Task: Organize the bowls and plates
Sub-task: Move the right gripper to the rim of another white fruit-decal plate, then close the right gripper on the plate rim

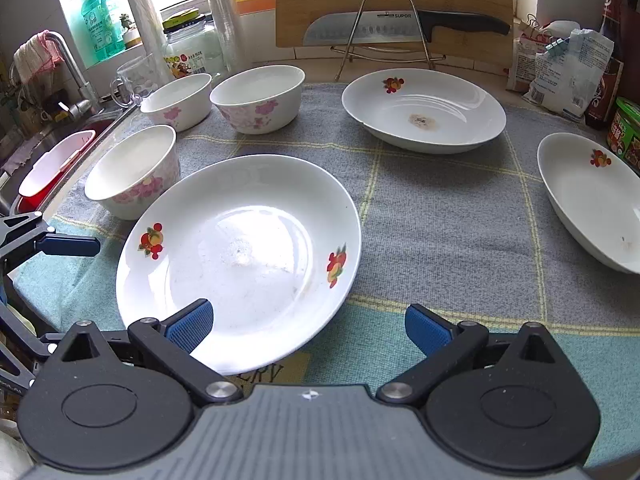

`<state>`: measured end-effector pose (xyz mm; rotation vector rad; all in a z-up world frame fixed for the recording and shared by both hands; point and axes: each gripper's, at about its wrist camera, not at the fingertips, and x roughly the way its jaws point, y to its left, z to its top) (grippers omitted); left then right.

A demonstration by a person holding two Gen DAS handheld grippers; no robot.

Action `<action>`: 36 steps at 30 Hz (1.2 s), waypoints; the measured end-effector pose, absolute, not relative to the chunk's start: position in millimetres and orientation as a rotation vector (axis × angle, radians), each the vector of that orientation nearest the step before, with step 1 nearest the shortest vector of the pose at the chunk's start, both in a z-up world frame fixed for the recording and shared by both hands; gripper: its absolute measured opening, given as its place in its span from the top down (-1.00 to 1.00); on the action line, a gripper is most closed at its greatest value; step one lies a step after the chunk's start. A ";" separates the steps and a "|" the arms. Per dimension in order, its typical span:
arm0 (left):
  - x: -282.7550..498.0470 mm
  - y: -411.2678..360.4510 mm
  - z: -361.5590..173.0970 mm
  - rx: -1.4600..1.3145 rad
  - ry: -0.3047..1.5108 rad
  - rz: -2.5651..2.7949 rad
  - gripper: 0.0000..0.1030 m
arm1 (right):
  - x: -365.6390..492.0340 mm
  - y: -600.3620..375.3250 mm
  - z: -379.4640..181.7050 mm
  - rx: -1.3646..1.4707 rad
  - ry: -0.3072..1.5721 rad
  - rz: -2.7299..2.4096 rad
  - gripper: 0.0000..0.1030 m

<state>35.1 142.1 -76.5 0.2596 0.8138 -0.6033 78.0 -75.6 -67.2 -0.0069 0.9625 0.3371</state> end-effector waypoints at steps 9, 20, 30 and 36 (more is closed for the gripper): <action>37.3 123.7 -91.8 0.297 0.792 -0.634 -0.85 | 76.0 -63.9 -75.5 -0.021 1.011 0.344 -1.00; 45.5 114.0 -99.6 0.266 0.814 -0.574 -0.99 | 110.6 -48.5 -84.1 -0.121 1.054 0.443 -1.00; 47.9 112.2 -99.3 0.255 0.807 -0.552 -1.00 | 118.2 -36.3 -85.9 -0.247 1.057 0.524 -1.00; 46.3 113.3 -100.1 0.255 0.786 -0.563 -1.00 | 131.2 -46.0 -83.6 -0.202 1.069 0.580 -1.00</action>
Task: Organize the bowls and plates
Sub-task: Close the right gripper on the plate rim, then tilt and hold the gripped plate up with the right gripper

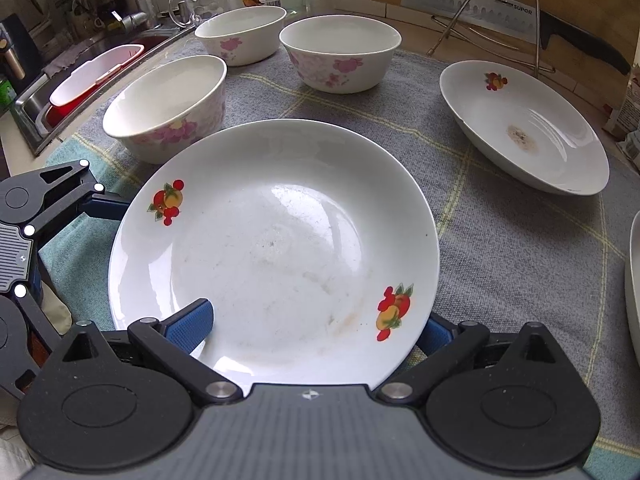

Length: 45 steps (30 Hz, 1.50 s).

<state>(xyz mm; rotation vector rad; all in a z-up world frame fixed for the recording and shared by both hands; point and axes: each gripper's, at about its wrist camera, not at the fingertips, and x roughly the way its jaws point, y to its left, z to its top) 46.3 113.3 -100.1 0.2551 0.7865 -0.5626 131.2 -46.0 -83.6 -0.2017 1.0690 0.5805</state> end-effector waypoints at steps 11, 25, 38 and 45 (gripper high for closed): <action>44.0 116.5 -100.5 0.268 0.757 -0.606 -1.00 | 164.1 -56.4 -77.9 -0.107 1.084 0.668 -1.00; 47.3 116.7 -99.6 0.302 0.741 -0.663 -1.00 | 190.4 -54.4 -78.0 -0.104 1.177 0.727 -1.00; 51.5 113.5 -98.5 0.344 0.731 -0.693 -1.00 | 203.4 -50.2 -76.7 -0.059 1.265 0.790 -1.00; 51.5 114.1 -98.5 0.347 0.732 -0.701 -1.00 | 207.1 -46.7 -76.5 -0.067 1.301 0.788 -1.00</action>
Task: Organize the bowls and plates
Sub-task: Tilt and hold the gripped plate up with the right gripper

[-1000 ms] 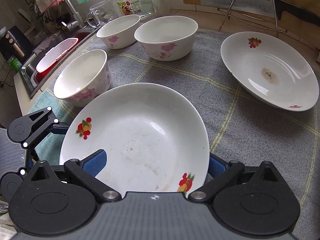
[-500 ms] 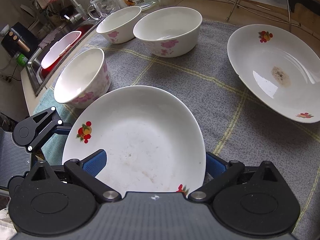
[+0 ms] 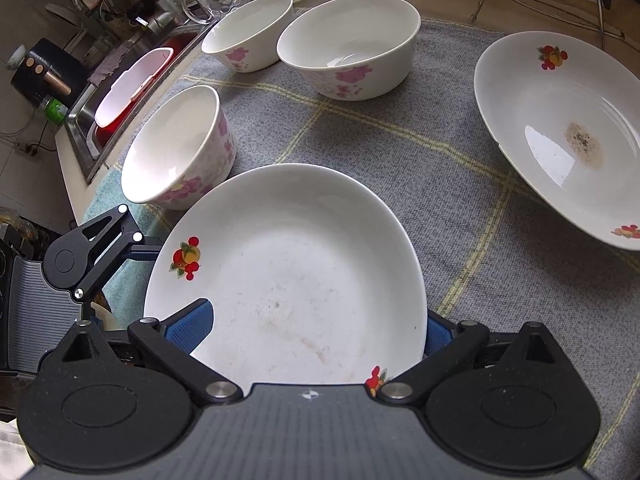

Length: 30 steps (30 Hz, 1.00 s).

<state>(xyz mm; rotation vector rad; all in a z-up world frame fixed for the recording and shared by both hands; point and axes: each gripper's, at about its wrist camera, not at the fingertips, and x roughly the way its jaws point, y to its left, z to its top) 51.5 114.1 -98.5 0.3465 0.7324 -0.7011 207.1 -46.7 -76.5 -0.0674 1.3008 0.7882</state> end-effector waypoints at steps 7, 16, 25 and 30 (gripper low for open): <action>50.4 115.4 -98.5 0.346 0.723 -0.708 -1.00 | 209.3 -44.1 -76.7 -0.081 1.309 0.790 -1.00; 49.1 115.2 -97.4 0.345 0.719 -0.710 -1.00 | 212.1 -42.7 -74.5 -0.087 1.301 0.790 -1.00; 50.8 113.5 -96.6 0.352 0.725 -0.705 -1.00 | 212.6 -42.1 -74.1 -0.082 1.297 0.777 -1.00; 49.3 108.8 -95.7 0.380 0.719 -0.694 -1.00 | 212.7 -43.5 -72.3 -0.078 1.298 0.775 -1.00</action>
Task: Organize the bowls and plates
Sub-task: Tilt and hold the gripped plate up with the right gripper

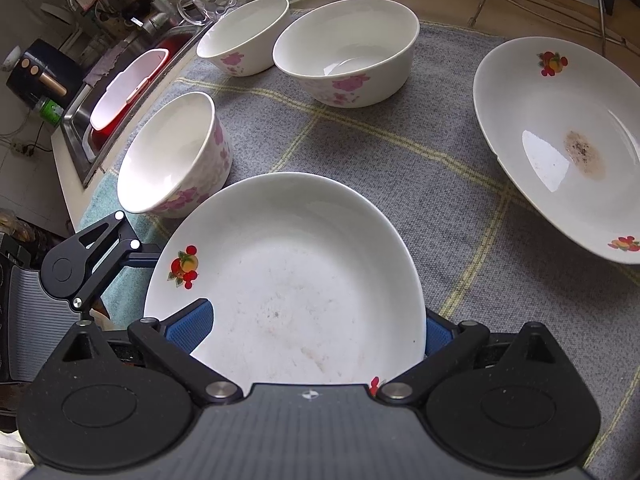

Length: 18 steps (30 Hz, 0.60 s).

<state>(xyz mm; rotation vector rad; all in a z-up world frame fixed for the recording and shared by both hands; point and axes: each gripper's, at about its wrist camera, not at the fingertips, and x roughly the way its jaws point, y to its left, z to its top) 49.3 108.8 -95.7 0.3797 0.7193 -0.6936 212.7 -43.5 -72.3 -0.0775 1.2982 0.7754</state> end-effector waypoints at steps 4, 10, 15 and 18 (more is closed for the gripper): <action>50.0 106.1 -92.6 0.382 0.724 -0.699 -0.99 | 211.7 -47.1 -70.6 -0.079 1.298 0.770 -1.00; 52.8 98.8 -84.2 0.375 0.721 -0.712 -0.99 | 210.6 -59.4 -63.7 -0.061 1.286 0.764 -1.00; 53.9 89.5 -79.0 0.373 0.716 -0.726 -0.99 | 209.0 -73.2 -58.2 -0.051 1.274 0.750 -1.00; 55.6 82.4 -76.6 0.373 0.718 -0.733 -0.99 | 208.1 -82.1 -55.3 -0.043 1.267 0.745 -1.00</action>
